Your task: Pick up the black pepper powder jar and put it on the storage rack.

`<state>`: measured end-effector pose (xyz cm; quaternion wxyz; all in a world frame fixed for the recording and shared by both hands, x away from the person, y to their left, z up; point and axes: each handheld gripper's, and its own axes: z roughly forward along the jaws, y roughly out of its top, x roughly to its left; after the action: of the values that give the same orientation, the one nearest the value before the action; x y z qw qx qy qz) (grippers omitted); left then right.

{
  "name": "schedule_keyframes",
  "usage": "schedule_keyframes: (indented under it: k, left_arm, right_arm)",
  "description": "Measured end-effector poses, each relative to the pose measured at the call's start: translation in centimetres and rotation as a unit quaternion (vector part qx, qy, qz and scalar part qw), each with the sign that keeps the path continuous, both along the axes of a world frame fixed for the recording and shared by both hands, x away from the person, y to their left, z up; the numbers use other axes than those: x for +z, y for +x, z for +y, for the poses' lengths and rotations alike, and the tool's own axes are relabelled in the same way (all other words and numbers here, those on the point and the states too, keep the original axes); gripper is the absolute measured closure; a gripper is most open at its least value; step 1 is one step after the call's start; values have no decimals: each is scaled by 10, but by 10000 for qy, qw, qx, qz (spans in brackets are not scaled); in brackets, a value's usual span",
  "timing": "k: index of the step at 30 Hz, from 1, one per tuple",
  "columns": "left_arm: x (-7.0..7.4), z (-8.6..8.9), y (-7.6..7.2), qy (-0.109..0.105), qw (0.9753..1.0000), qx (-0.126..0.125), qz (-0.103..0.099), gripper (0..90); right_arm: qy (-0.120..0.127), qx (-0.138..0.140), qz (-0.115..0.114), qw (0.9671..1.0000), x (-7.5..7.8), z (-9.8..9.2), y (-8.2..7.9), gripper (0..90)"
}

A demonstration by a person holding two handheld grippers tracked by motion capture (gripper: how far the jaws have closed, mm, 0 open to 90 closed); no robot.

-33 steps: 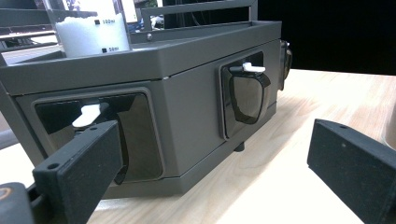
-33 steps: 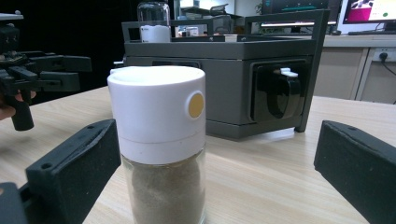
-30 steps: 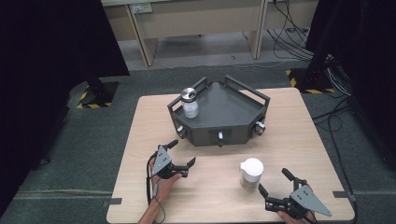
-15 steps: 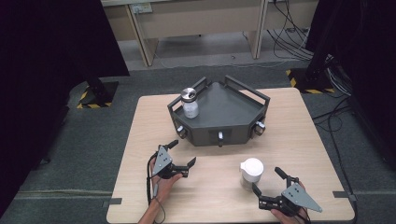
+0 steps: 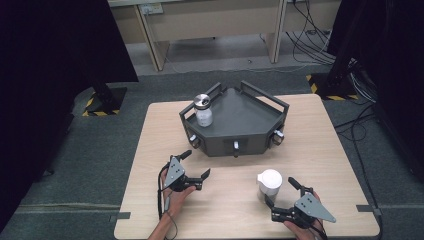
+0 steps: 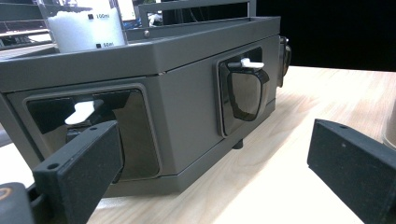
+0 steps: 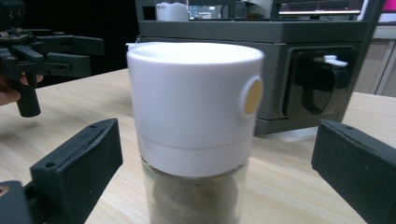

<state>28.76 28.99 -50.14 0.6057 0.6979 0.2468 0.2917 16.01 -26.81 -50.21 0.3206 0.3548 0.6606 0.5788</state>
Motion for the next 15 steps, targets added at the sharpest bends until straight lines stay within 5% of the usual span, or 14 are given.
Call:
schedule_keyframes:
  k: [15]
  left_arm:
    - [0,0,0,-3,10000,5,21,15]
  right_arm:
    - [-180,82,160,9997,1,13,14,124]
